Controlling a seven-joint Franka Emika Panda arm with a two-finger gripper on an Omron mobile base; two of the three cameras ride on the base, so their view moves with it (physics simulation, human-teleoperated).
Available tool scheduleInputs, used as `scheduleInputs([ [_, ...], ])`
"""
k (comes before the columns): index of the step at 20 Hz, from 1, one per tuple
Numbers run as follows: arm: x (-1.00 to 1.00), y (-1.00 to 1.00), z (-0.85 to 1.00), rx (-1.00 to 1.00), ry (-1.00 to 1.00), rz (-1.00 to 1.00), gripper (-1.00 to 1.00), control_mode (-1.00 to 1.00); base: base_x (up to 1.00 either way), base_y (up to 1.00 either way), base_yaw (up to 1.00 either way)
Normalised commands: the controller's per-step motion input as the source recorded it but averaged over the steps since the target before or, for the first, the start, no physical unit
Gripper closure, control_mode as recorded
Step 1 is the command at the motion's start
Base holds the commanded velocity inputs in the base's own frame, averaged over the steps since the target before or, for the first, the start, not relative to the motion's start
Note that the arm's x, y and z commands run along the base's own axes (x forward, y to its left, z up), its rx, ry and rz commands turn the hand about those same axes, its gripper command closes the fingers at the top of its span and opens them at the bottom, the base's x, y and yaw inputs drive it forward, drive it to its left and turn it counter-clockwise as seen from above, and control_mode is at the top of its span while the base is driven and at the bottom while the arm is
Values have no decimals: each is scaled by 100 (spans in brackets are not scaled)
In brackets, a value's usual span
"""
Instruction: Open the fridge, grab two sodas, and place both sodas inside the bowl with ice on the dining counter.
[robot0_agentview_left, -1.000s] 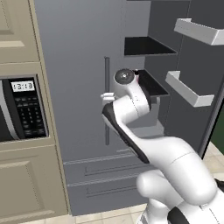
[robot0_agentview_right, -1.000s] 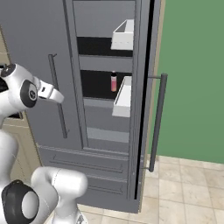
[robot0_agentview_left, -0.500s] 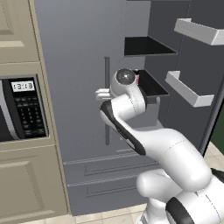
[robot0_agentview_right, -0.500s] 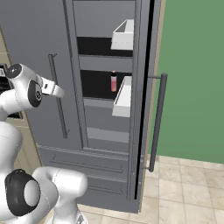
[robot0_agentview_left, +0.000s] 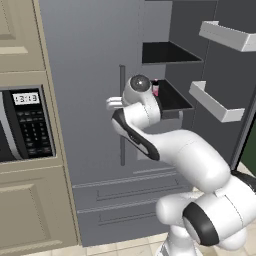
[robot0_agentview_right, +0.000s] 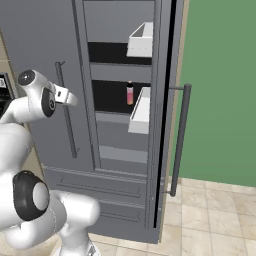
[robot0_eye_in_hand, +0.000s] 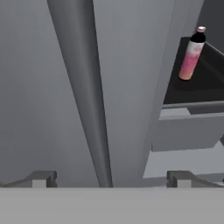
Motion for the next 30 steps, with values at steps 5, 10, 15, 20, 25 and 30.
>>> scheduleInputs([
  [5,43,16,0,0,0,1,-100,-100,0,0,0],
  [10,37,7,0,0,0,3,-100,-100,0,0,0],
  [15,30,3,0,0,0,1,-100,-100,0,0,0],
  [20,25,2,0,0,1,0,100,-100,0,0,0],
  [25,3,7,-2,0,0,0,100,-100,0,0,0],
  [30,-34,35,-7,0,-6,2,100,-100,0,0,0],
])
